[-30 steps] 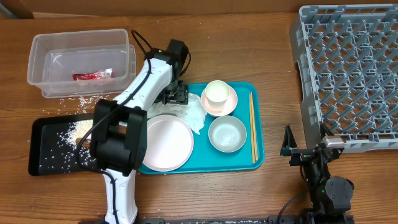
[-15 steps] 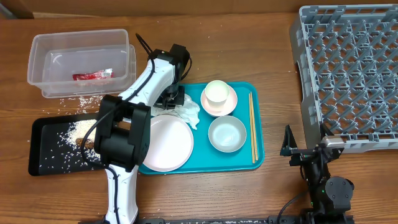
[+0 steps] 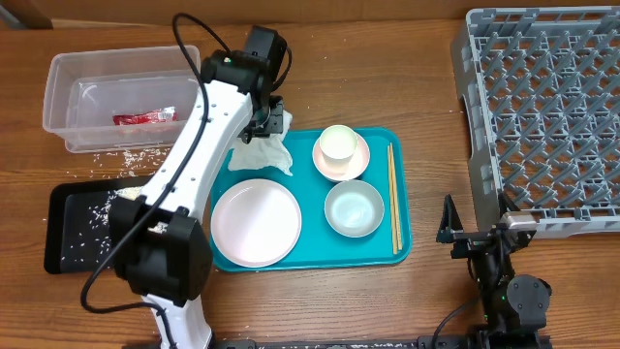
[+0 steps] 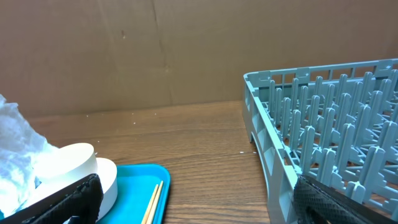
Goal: Sort waste into correct bins and load items into the dishwasher
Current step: 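Carry the tissue into the clear plastic bin and release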
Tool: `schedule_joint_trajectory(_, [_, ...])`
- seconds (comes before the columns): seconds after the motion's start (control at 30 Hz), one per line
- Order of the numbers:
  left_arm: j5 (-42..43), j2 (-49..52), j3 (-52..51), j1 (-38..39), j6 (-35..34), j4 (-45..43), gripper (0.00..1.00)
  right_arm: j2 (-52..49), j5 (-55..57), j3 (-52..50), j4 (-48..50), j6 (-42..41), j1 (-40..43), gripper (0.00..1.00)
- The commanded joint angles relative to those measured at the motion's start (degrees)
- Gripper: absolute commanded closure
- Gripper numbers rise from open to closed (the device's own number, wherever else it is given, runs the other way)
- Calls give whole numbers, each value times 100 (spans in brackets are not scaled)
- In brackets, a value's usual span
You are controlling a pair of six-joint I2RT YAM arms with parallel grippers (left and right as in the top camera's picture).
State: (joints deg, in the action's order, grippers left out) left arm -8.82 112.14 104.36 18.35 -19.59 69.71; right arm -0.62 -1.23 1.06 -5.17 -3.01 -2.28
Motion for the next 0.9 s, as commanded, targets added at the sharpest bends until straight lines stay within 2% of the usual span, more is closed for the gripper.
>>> schedule_joint_trajectory(0.0, [11, -66, 81, -4, -125, 83, 89, 46, 33, -59, 35, -2, 15, 0])
schedule_joint_trajectory(0.23, [229, -61, 79, -4, -122, 229, 90, 46, 33, -59, 35, -2, 15, 0])
schedule_joint_trajectory(0.3, [229, -61, 81, -4, -127, 214, 95, 46, 33, -59, 35, -2, 15, 0])
schedule_joint_trajectory(0.43, [11, -63, 295, -26, -201, 201, 96, 46, 33, -59, 35, -2, 15, 0])
schedule_joint_trajectory(0.57, [-1023, -63, 839, -225, -887, 114, 96, 46, 33, -59, 35, -2, 15, 0])
schedule_joint_trajectory(0.63, [-1279, -63, 1054, -415, -1172, -17, 96, 46, 33, -59, 35, -2, 15, 0])
schedule_joint_trajectory(0.87, [-1209, 0, 1163, -1506, -1987, -1029, 96, 46, 33, -59, 35, -2, 15, 0])
